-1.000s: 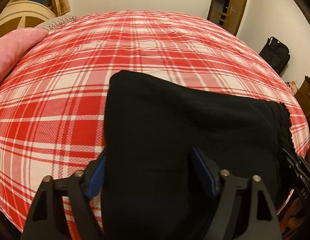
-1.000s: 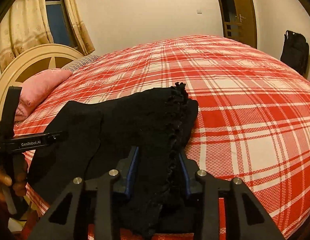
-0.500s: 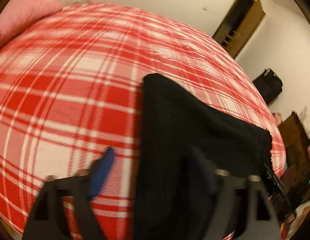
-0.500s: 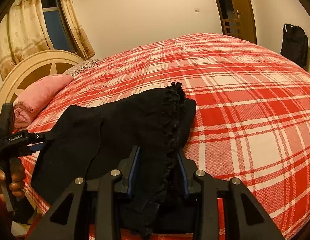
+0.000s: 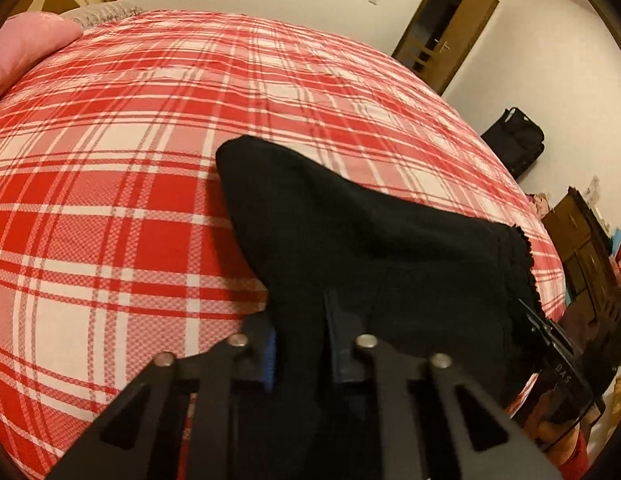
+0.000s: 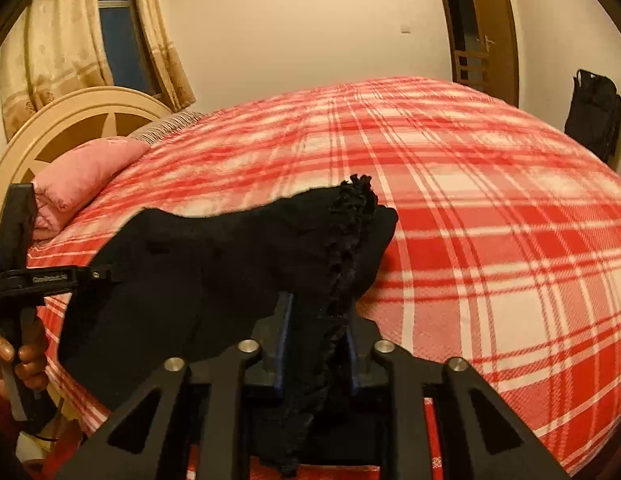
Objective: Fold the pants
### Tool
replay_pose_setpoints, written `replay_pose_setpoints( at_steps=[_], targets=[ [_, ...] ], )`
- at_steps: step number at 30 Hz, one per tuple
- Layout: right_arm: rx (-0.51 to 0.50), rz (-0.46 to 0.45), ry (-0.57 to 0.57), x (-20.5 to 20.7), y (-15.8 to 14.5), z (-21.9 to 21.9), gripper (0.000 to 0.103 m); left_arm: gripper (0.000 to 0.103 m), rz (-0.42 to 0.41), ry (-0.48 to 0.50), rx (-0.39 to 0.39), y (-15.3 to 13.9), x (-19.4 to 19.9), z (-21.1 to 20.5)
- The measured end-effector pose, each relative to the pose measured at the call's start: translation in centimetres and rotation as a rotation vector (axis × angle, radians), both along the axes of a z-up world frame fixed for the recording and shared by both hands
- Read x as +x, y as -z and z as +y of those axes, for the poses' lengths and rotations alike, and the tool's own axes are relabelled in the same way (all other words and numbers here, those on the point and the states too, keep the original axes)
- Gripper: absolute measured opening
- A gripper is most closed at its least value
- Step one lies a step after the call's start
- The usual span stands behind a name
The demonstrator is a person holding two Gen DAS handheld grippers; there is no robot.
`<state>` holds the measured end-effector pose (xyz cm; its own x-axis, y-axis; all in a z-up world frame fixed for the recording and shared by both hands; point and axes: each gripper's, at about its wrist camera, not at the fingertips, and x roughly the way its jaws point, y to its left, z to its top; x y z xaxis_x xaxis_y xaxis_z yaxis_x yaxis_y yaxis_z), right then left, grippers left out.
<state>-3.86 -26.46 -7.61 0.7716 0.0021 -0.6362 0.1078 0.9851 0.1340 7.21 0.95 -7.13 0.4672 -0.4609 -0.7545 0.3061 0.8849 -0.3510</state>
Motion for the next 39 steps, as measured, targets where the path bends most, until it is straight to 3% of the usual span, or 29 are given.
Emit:
replay_pose_setpoints(
  at_steps=[5, 12, 16, 21, 26, 29, 31, 32, 34, 37, 39],
  targets=[
    [-0.049, -0.058, -0.075, 0.3, -3.1, 2.3, 0.016, 0.012, -0.045, -0.010, -0.047, -1.9, -0.4, 0.5],
    [-0.027, -0.129, -0.190, 3.0, -6.5, 5.7, 0.015, 0.010, -0.108, -0.047, -0.087, -5.0, 0.3, 2.6],
    [-0.031, -0.179, -0.299, 6.9, -8.0, 9.2, 0.015, 0.010, -0.168, -0.137, -0.091, -7.1, 1.1, 6.4],
    [-0.034, -0.218, -0.439, 13.8, -8.6, 15.0, 0.015, 0.010, -0.234, -0.272, -0.037, -9.1, 2.4, 11.7],
    [-0.076, -0.213, -0.537, 20.9, -6.5, 20.7, 0.015, 0.010, -0.278, -0.444, 0.044, -9.8, 4.6, 17.9],
    [-0.108, -0.141, -0.567, 25.1, -3.0, 23.3, 0.015, 0.010, -0.287, -0.517, 0.103, -8.3, 5.9, 20.6],
    [-0.195, -0.060, -0.587, 27.8, 0.2, 25.2, 0.015, 0.010, -0.260, -0.538, 0.128, -6.6, 6.9, 21.7],
    [-0.221, -0.037, -0.588, 28.3, 1.1, 25.3, 0.017, 0.010, -0.215, -0.553, 0.144, -4.9, 7.9, 22.6],
    [-0.239, 0.009, -0.573, 29.4, 2.7, 25.4, 0.037, 0.012, -0.120, -0.576, 0.141, -2.0, 8.8, 23.8],
    [-0.183, 0.045, -0.537, 30.4, 3.1, 24.1, 0.061, 0.034, -0.069, -0.621, 0.128, 0.8, 8.9, 25.4],
    [-0.128, 0.071, -0.524, 30.9, 3.2, 23.0, 0.065, 0.070, -0.055, -0.666, 0.169, 1.4, 8.6, 25.8]
  ],
)
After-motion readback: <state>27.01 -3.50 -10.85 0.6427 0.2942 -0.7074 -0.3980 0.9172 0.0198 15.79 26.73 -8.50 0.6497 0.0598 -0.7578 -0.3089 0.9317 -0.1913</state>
